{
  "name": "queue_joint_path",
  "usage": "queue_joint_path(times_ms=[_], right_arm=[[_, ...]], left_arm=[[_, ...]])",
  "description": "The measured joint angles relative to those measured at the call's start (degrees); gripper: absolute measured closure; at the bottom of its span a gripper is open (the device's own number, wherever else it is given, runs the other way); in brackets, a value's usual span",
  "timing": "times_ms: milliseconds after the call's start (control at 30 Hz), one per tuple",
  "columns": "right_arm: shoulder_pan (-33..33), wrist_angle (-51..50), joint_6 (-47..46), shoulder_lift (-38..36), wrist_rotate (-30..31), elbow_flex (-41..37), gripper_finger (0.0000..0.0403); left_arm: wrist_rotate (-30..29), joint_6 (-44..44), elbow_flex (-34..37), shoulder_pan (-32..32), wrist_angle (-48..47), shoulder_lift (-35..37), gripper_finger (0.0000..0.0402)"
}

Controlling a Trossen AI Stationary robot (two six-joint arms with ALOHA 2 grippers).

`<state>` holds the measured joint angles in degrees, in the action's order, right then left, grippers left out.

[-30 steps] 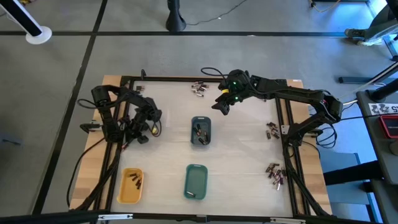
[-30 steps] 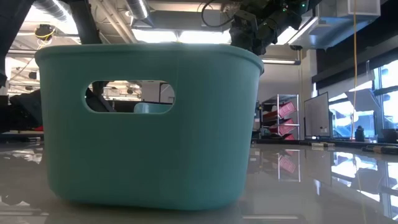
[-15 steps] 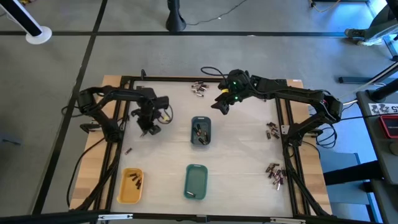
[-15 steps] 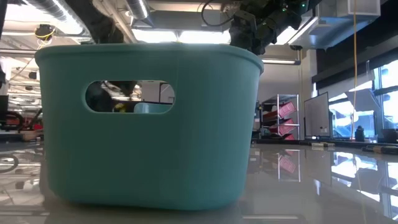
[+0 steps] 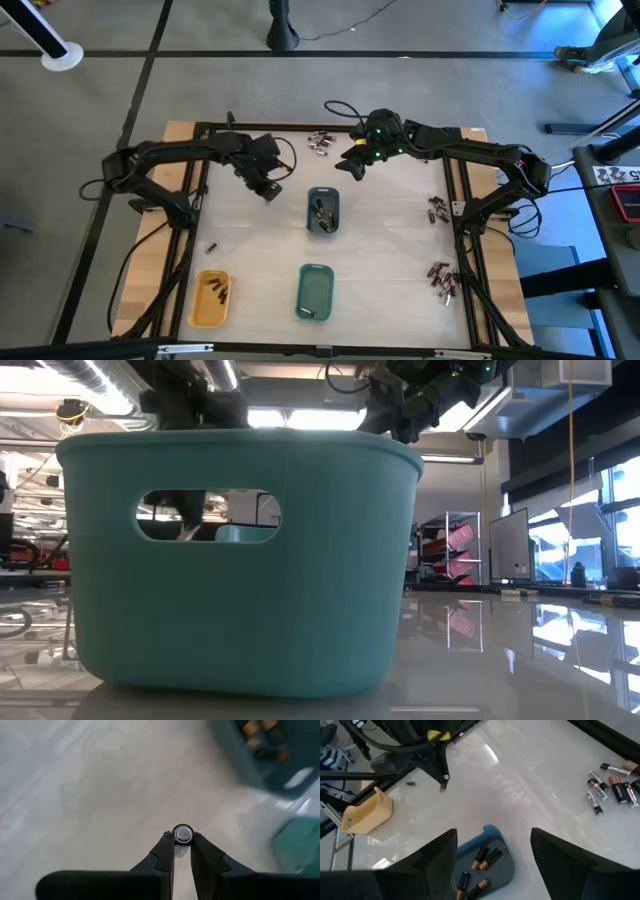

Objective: Sort batteries
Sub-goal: Put the large black battery into the blue bin

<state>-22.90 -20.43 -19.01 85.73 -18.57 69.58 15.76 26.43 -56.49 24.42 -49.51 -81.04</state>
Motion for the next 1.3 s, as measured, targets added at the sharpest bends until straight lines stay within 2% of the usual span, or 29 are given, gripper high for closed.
queue_joint_path(times_ms=[533, 767, 1000, 1200, 1300], right_arm=[[0.02, -0.01, -3.09, 0.0, -0.02, 0.0, 0.0149], [0.92, 0.01, -3.25, 0.0, -0.07, 0.0, 0.0149], [2.4, -0.58, -3.27, 0.0, -0.47, 0.0, 0.0149], [2.4, -2.67, -3.36, -0.61, -0.33, 0.0, 0.0149], [2.29, -7.15, -2.74, -2.18, 3.24, 0.0, 0.0149]], left_arm=[[0.99, 9.45, 0.0, -6.41, 22.28, 0.79, 0.0367], [1.1, 9.79, 0.0, -8.29, 33.12, 0.79, 0.037], [1.2, 10.8, 0.0, -8.3, 38.35, 0.27, 0.0371], [3.53, 12.47, 0.02, -8.3, 43.58, -3.55, 0.0366], [3.59, 12.6, 0.02, -8.46, 44.08, -6.14, 0.0367]])
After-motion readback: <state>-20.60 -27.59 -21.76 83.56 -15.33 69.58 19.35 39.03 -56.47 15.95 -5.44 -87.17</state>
